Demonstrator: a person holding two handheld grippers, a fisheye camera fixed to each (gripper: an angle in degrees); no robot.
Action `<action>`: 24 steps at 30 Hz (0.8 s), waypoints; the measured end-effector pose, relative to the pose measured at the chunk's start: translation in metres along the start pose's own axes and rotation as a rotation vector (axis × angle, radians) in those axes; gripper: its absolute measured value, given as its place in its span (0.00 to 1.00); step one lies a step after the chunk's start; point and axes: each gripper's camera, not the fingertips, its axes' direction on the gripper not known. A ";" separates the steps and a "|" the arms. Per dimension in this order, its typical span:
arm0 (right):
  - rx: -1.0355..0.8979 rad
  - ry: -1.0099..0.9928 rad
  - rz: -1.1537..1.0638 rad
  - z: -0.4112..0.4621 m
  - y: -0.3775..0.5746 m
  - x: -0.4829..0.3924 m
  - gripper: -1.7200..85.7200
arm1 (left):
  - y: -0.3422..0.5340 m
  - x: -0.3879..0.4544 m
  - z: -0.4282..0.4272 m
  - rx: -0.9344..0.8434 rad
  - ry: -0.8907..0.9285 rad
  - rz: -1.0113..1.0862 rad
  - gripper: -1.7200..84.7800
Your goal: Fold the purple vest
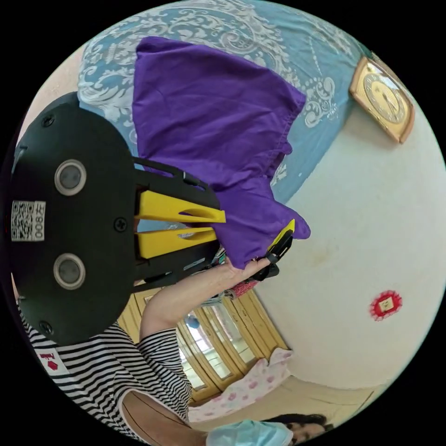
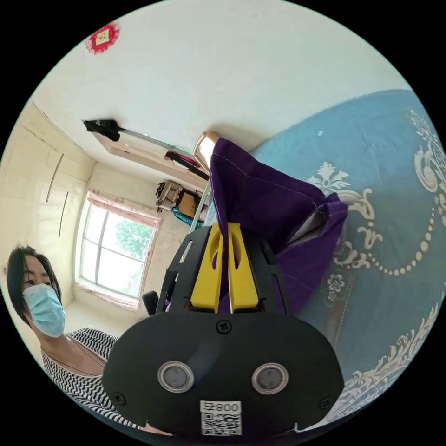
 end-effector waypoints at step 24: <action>-0.481 0.307 -0.106 0.351 -0.022 -0.076 0.04 | 0.191 -0.330 -0.135 0.202 0.112 -0.659 0.03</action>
